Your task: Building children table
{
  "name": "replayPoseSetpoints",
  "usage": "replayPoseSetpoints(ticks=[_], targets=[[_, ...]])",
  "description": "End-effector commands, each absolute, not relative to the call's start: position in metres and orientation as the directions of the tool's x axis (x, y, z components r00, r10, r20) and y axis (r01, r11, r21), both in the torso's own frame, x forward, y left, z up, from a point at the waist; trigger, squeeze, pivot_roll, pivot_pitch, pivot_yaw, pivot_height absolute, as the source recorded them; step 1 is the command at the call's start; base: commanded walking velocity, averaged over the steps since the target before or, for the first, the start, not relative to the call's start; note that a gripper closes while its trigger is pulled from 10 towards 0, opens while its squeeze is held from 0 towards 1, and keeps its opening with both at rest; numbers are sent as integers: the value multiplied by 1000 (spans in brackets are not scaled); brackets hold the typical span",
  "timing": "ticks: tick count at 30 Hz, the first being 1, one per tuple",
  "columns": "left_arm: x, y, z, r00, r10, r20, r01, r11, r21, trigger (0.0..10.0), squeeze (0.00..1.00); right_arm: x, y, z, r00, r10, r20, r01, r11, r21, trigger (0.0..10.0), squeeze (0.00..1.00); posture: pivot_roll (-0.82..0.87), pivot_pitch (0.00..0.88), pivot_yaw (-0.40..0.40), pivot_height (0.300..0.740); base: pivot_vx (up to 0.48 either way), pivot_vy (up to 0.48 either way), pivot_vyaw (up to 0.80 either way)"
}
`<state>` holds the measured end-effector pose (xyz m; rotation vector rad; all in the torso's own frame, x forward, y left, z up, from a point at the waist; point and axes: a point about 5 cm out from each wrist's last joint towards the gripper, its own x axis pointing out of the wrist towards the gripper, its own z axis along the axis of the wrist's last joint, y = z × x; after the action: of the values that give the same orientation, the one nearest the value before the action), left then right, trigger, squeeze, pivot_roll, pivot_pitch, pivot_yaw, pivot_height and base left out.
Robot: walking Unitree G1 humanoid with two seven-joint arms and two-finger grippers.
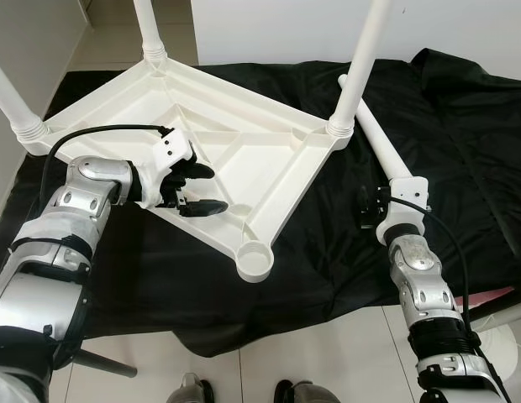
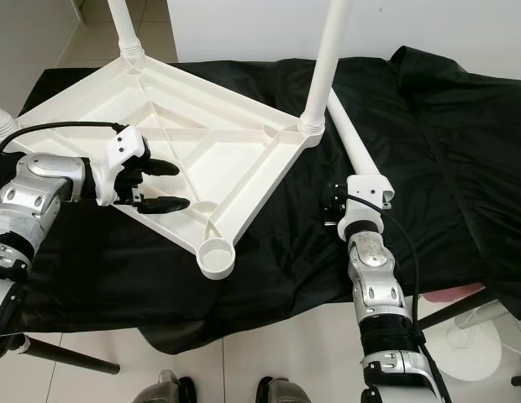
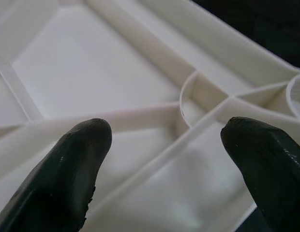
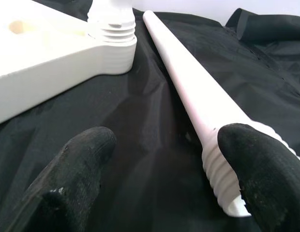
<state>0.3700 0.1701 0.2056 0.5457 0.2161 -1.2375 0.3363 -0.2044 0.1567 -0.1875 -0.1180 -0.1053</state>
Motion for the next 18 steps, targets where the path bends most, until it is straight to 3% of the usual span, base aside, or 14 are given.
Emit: replayPoseSetpoints(ticks=[1, 9, 18], targets=[[369, 171, 196, 308, -806, -505, 943, 190, 273, 10000, 0, 336, -202, 154, 990, -93, 110, 112, 978, -176, 10000, 0, -94, 121, 28, 740, 0, 0, 0], [375, 174, 180, 404, -705, -584, 909, 239, 340, 10000, 0, 333, -202, 151, 990, -99, 102, 116, 979, -170, 10000, 0, -97, 147, 46, 740, 0, 0, 0], [385, 164, 180, 522, -643, -560, 848, 323, 421, 10000, 0, 329, -201, 148, 989, -109, 95, 124, 979, -164, 10000, 0, -110, 155, 65, 740, 0, 0, 0]])
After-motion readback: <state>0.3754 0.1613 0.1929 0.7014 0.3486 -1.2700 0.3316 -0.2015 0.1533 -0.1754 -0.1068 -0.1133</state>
